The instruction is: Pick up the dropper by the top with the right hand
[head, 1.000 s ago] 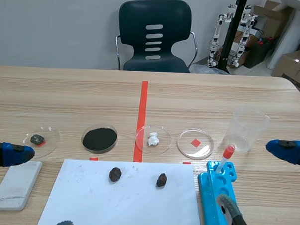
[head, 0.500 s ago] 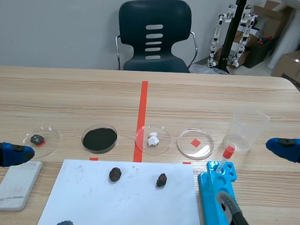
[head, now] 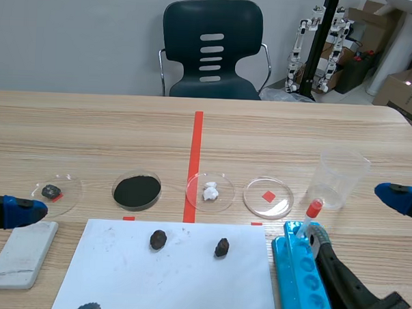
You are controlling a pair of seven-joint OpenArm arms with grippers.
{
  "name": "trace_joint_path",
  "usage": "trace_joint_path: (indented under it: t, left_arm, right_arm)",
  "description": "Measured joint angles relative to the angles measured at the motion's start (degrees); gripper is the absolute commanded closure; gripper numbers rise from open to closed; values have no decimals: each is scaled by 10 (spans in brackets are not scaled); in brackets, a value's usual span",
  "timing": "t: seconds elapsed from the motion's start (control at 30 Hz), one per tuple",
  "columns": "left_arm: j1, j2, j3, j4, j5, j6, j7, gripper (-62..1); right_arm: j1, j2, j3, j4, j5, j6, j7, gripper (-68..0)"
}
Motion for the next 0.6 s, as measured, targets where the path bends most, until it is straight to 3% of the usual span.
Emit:
trace_joint_path:
  t: [0.2,0.6]
  left_arm:
    - [0,0,0,0,0,0,0,-623]
    - [0,0,0,0,0,0,0,-623]
  right_arm:
    - [57,-12,-2,-87,-4,26,60,-529]
    - [176,-12,-58,-174,-9,30,65,-529]
